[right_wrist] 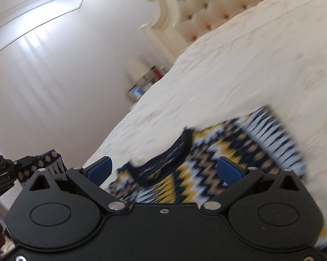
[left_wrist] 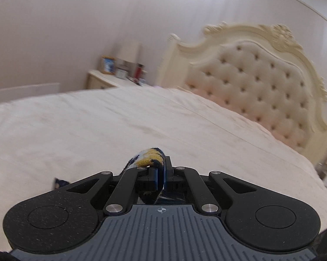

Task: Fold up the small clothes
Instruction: 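Carry the cuff with the left tool across the sweater body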

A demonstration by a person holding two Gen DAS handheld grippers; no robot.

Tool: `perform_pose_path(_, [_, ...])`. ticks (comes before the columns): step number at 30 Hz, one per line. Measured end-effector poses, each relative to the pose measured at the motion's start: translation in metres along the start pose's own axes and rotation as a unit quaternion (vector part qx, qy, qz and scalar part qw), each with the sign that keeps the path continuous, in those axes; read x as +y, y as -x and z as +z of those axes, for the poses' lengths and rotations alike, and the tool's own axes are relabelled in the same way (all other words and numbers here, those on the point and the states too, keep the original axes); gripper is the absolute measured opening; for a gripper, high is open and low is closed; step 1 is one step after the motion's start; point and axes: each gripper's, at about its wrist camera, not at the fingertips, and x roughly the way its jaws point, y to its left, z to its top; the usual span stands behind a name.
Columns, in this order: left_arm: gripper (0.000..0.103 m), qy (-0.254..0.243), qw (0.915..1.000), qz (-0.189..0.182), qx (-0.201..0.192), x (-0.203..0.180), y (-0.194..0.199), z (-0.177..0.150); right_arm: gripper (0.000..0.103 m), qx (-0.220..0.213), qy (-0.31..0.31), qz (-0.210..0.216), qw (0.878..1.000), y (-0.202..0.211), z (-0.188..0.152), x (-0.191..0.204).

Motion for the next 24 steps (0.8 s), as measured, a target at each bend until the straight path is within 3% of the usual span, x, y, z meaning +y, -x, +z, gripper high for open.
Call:
perform_pose_path(6, [0.004, -0.008, 0.9984, -0.03, 0.048, -0.036, -0.04, -0.045, 0.102, -0.006, -0.031, -0.03, 0.999, 0.002, 0.013, -0.021])
perform_pose_path(14, [0.009, 0.009, 0.99, -0.042, 0.134, -0.042, -0.083, -0.101, 0.102, 0.004, -0.023, -0.056, 0.998, 0.002, 0.015, -0.031])
perform_pose_path(15, [0.014, 0.012, 0.9885, -0.048, 0.143, -0.041, -0.087, -0.106, 0.102, 0.005, -0.02, -0.055, 0.998, 0.002, 0.015, -0.029])
perform_pose_path(17, [0.041, 0.018, 0.985, -0.062, 0.16, -0.044, -0.094, -0.118, 0.102, 0.006, -0.012, -0.056, 0.998, 0.002, 0.015, -0.029])
perform_pose_path(19, [0.048, 0.02, 0.9813, -0.076, 0.176, -0.049, -0.1, -0.132, 0.102, 0.006, -0.003, -0.059, 0.998, 0.002, 0.016, -0.028])
perform_pose_path(21, [0.06, 0.023, 0.9761, -0.091, 0.196, -0.049, -0.102, -0.141, 0.102, 0.003, 0.005, -0.066, 0.998, 0.002, 0.017, -0.029])
perform_pose_path(23, [0.08, 0.019, 0.974, -0.104, 0.201, -0.054, -0.099, -0.149, 0.102, 0.002, 0.006, -0.07, 0.998, 0.003, 0.018, -0.031])
perform_pose_path(24, [0.082, 0.013, 0.974, -0.107, 0.199, -0.055, -0.096, -0.152, 0.102, 0.002, 0.006, -0.071, 0.997, 0.002, 0.019, -0.032])
